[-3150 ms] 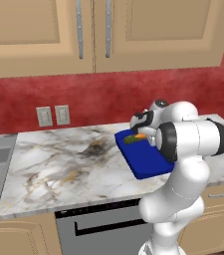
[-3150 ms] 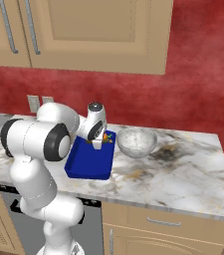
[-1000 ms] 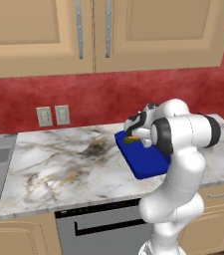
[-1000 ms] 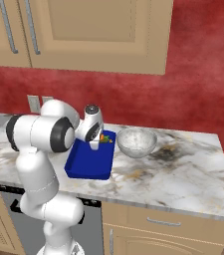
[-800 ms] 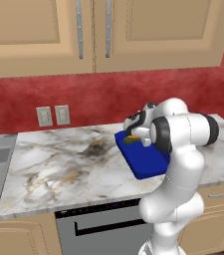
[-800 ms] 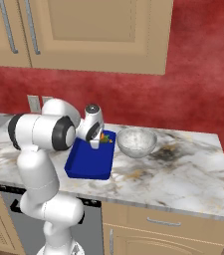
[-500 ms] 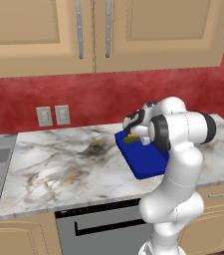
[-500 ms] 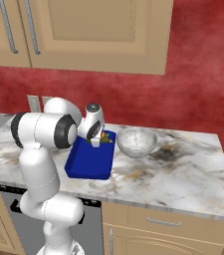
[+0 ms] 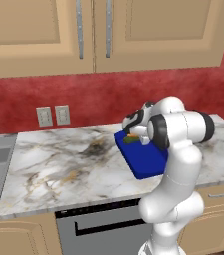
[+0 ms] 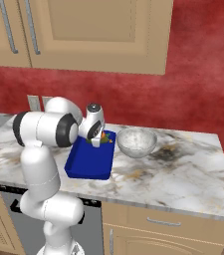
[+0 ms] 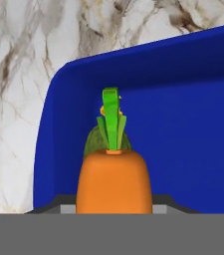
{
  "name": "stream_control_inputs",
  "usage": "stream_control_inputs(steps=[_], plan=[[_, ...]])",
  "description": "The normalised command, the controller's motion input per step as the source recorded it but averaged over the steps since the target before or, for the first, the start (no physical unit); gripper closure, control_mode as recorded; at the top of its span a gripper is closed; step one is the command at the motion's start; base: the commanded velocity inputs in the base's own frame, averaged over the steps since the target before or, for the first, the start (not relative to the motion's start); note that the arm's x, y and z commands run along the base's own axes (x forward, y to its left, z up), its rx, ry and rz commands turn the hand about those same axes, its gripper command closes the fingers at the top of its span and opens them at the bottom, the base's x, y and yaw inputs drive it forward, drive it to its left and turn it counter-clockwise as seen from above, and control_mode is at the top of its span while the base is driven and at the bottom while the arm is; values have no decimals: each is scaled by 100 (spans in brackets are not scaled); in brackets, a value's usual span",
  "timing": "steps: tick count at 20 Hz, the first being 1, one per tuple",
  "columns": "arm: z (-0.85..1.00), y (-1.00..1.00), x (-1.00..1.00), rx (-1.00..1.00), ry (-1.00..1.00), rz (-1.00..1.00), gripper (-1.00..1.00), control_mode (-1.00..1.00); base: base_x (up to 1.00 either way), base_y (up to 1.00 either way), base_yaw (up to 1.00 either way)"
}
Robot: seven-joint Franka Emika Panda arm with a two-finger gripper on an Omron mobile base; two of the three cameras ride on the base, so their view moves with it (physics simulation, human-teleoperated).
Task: Place the two vegetables and bowl onto the tray for setting up a vegetable dip station.
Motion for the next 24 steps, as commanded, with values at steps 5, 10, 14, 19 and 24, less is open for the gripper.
stream_control_inputs(steps=[5, 10, 14, 19, 24], plan=[[-23, 0, 0, 0, 0, 0, 100, -100, 0, 0, 0], [-25, 0, 1, 0, 0, 0, 100, -100, 0, 0, 0], [-12, 0, 14, 0, -2, 0, 100, -100, 0, 0, 0], [0, 0, 13, 0, -2, 0, 100, -100, 0, 0, 0], [0, 0, 0, 0, 0, 0, 100, -100, 0, 0, 0]])
